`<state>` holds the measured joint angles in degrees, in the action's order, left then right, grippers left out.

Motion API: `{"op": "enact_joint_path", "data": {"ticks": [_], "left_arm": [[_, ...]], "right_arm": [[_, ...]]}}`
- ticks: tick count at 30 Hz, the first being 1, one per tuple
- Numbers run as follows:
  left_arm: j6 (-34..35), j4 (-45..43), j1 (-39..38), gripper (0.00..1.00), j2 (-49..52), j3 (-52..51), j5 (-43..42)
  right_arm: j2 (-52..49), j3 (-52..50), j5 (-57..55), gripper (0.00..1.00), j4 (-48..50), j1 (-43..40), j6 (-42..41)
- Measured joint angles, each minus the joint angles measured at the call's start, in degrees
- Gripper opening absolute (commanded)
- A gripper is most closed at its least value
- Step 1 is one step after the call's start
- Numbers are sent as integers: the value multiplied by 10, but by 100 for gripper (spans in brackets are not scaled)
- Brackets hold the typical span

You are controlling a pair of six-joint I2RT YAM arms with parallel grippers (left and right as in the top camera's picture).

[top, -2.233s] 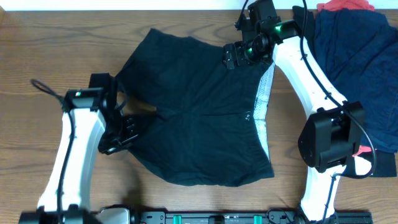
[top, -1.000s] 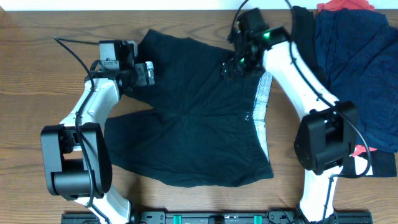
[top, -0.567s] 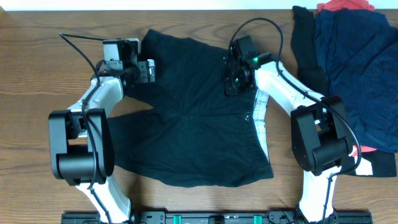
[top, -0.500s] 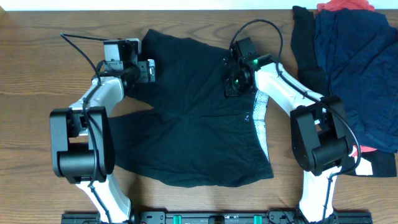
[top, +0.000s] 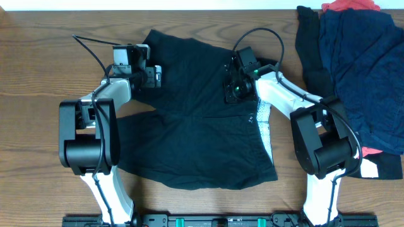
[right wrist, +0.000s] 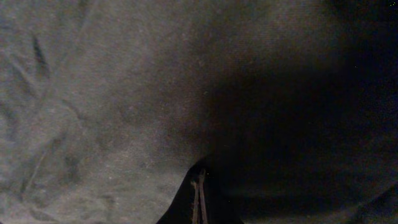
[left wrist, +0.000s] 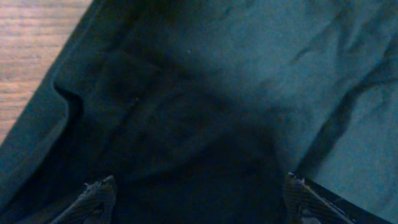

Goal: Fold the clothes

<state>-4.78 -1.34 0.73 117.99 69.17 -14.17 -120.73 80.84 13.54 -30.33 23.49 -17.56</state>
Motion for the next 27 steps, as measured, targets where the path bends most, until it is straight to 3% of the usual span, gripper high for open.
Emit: {"op": "enact_joint_path", "data": {"ticks": [8, 27], "left_arm": [[-2, -11, -2, 87, 6, 2, 42], [3, -32, 32, 87, 8, 2, 238]], "right_arm": [[0, -3, 0, 1, 2, 0, -3], [-3, -3, 2, 1, 4, 0, -3]]}}
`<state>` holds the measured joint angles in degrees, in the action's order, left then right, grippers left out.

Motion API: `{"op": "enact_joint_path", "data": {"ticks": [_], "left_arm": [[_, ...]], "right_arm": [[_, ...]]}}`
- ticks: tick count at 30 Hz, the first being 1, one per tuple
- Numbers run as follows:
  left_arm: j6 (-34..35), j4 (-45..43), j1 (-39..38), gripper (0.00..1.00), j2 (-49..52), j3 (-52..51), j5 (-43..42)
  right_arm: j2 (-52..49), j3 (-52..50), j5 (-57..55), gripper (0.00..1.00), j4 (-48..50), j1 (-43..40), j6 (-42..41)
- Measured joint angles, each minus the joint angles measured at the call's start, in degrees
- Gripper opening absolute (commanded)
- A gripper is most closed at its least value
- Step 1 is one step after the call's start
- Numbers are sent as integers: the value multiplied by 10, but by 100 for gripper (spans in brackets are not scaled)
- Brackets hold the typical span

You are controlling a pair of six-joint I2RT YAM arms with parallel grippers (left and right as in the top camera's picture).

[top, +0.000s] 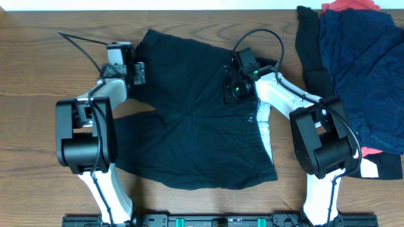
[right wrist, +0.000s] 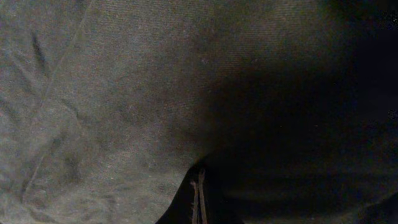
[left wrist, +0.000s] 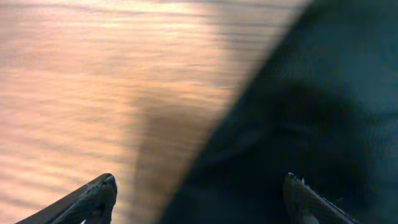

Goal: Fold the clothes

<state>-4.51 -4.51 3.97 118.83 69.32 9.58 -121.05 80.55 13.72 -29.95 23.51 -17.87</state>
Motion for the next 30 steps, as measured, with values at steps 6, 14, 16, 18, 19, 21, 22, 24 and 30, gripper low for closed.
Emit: {"op": "enact_joint_path", "data": {"ticks": [6, 14, 16, 18, 19, 21, 22, 24, 30], "left_arm": [[14, 30, 30, 87, 0, 9, 22], [94, 105, 61, 87, -12, 17, 30], [118, 136, 76, 87, -25, 17, 31], [132, 162, 88, 87, -44, 16, 33], [137, 174, 92, 87, -56, 16, 33], [143, 198, 95, 87, -92, 15, 28], [147, 211, 94, 87, -115, 15, 23], [151, 236, 92, 88, -164, 15, 7], [154, 320, 89, 88, -272, 16, -65]], "right_arm": [[0, 0, 1, 1, 0, 0, 0], [-2, 0, 8, 1, 5, 0, 0], [-3, 3, 12, 1, 3, -3, 0], [-4, 5, 18, 1, 5, -5, 0], [-5, 5, 19, 1, 12, -7, 1], [-10, 5, 19, 1, 33, -13, 2], [-12, 5, 17, 1, 48, -18, 3], [-14, 5, -2, 1, 74, -26, 3], [-20, 6, -95, 1, 155, -47, 16]]}}
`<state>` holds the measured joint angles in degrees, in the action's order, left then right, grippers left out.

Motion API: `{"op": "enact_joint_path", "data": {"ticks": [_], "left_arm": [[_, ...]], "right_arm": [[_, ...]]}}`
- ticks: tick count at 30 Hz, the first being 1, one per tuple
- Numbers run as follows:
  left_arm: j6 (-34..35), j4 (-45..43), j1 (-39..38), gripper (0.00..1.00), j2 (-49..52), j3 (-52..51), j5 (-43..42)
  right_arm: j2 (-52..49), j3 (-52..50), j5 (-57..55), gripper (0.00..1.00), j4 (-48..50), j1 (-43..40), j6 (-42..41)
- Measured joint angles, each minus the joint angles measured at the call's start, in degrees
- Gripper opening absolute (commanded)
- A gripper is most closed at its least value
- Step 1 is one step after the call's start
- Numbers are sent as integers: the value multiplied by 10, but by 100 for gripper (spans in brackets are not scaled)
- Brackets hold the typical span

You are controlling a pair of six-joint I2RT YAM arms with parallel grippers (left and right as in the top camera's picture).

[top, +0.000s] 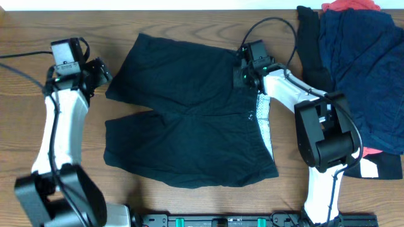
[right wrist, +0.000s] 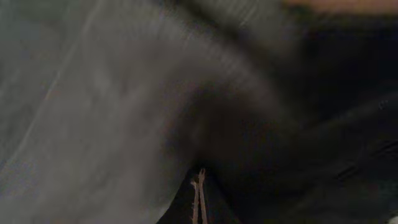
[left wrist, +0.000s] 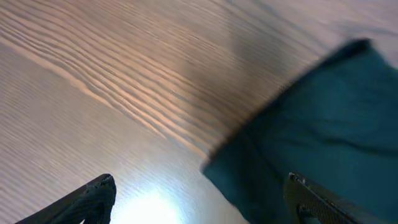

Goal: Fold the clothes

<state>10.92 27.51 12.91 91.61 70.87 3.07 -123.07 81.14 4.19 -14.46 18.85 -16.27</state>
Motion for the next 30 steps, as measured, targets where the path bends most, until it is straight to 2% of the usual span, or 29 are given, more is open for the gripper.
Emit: {"op": "enact_joint_path", "data": {"ticks": [4, 5, 6, 7, 9, 13, 19, 24, 27, 30], "left_arm": [[0, 44, 0, 88, -18, 0, -50], [0, 53, 0, 88, -18, 0, -61], [0, 62, 0, 88, -18, 0, -72], [0, 70, 0, 88, -18, 0, -80], [0, 84, 0, 88, -18, 0, -92], [0, 98, 0, 88, -18, 0, -105], [0, 100, 0, 88, -18, 0, -109], [0, 110, 0, 88, -18, 0, -111], [0, 114, 0, 88, -18, 0, -113], [0, 115, 0, 88, -18, 0, -113]], "right_arm": [[-7, 0, -27, 1, 41, -10, 11], [-10, 0, -30, 6, 46, -12, 13], [-13, 0, -33, 28, 48, -15, 15], [-17, 0, -34, 46, 45, -17, 16], [-20, 5, -24, 68, 33, -22, 20], [-14, 24, -18, 89, -23, -23, 37], [28, 39, 6, 98, -145, -23, 54], [101, 62, 11, 99, -282, -23, 26], [130, 67, 9, 95, -330, -28, -9], [129, 61, 5, 77, -327, -36, -31]]}}
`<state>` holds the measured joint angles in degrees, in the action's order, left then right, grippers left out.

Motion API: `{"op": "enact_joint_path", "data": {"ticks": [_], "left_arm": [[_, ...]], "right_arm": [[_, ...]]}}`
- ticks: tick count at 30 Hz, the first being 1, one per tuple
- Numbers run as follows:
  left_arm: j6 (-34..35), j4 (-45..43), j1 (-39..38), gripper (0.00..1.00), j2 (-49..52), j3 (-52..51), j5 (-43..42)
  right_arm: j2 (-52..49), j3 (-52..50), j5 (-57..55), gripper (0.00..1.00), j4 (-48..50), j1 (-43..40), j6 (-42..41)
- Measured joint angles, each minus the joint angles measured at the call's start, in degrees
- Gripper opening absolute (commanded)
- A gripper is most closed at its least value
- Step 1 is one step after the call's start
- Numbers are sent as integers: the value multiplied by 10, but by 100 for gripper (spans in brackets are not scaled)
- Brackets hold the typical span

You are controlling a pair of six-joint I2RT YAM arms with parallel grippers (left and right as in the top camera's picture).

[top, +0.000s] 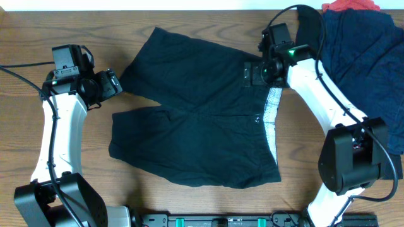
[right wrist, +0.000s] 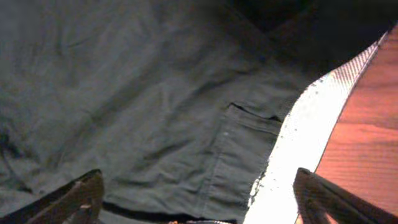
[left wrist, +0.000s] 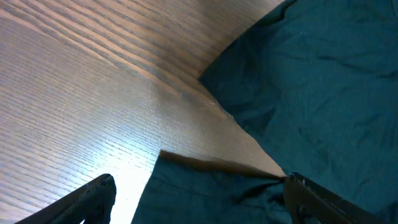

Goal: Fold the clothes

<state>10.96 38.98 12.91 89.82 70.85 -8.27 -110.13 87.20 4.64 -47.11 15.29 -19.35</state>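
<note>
Black shorts lie spread flat on the wooden table, legs pointing left and waistband to the right, its white lining showing. My left gripper hangs open at the left edge, by the gap between the two legs; the left wrist view shows the upper leg and the lower leg under the gripper. Over the waistband at the upper right my right gripper is open. The right wrist view shows a back pocket and the white lining under that gripper.
A pile of other clothes sits at the table's back right: a navy garment, a black one and a red one. The right arm reaches past the black one. Bare wood lies left of the shorts.
My right gripper was shut on the shorts at the waist; now it is open above the waistband, slightly further right. The left gripper has moved right to the legs' gap. The shorts sit slightly shifted.
At first my left gripper hung open over the upper leg while the right was shut on cloth near the waist. Then the left stood at the leg's edge. Later it was out over bare wood, with the shorts lying flatter. Now both grippers are open at opposite ends.
</note>
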Motion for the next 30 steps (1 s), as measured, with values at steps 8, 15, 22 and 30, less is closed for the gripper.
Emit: {"op": "enact_joint_path", "data": {"ticks": [8, 15, 22, 30], "left_arm": [[0, 2, 0, 88, 0, 0, -2], [0, 8, 0, 88, 0, 0, -3], [0, 13, 0, 88, 0, 0, -3], [0, 17, 0, 88, 0, 0, -4]], "right_arm": [[-40, -55, -4, 28, 24, -3, -34], [-44, -71, 0, 43, -26, -3, -37], [-44, -82, 36, 43, -45, -3, -11], [-27, -153, 48, 38, 30, -4, -6]]}}
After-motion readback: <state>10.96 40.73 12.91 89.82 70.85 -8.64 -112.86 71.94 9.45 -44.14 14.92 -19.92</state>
